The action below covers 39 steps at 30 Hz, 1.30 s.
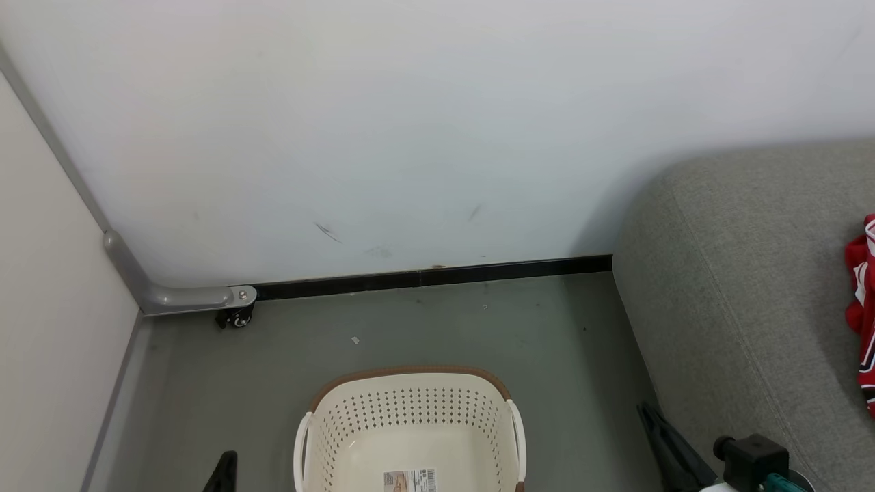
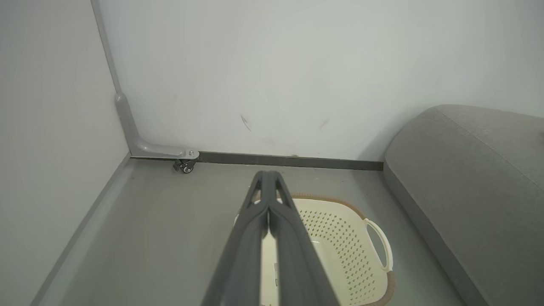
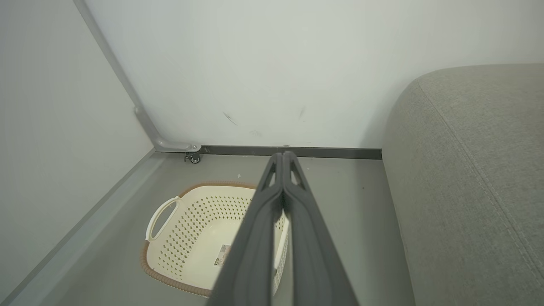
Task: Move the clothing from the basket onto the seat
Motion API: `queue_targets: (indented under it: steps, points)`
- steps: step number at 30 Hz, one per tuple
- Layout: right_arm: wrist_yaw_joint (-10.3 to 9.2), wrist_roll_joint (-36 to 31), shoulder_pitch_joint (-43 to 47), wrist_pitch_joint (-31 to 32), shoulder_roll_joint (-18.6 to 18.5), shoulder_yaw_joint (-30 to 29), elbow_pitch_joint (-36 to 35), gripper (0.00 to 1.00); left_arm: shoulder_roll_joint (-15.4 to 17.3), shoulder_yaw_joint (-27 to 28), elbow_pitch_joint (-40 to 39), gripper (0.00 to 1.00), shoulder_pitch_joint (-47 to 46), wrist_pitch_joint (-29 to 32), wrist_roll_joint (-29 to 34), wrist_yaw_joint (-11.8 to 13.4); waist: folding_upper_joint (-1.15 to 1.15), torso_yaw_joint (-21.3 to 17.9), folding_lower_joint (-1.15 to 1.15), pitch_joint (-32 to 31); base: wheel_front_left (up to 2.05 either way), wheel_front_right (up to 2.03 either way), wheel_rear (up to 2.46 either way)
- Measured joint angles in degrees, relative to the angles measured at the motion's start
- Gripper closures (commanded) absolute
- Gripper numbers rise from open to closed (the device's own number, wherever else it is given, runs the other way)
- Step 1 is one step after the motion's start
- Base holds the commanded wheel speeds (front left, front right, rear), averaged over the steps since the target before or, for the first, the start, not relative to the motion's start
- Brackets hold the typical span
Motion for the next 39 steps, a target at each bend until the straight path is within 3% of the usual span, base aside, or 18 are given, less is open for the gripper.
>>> queue_targets:
  steps: [8,17,34,39]
  points:
    - [0.0,5.4,1.4,0.0,0.0,1.3,-1.9,1.0,0.1,2.2,1.8,1.0,-1.3,2.8,-5.8,0.0,0.0,-0.2,0.0,0.2,0.0,0.0,0.0]
    - [0.0,16.1,1.9,0.7,0.0,0.4,-2.8,1.0,0.1,2.5,2.1,1.0,-2.6,5.4,-13.1,0.0,0.0,-0.2,0.05,0.3,0.0,0.0,0.0]
    - [-0.01,32.7,0.5,4.2,-0.9,-1.4,-1.7,1.0,0.2,3.5,2.2,1.0,-4.2,9.6,-25.9,0.0,0.0,-0.2,0.85,0.0,0.0,0.0,0.0]
    - [-0.01,37.6,0.4,5.1,-1.7,-1.9,-1.3,1.0,0.3,3.6,2.0,1.0,-4.8,10.6,-29.8,-0.1,0.0,-0.2,0.98,-0.1,0.0,0.0,0.0]
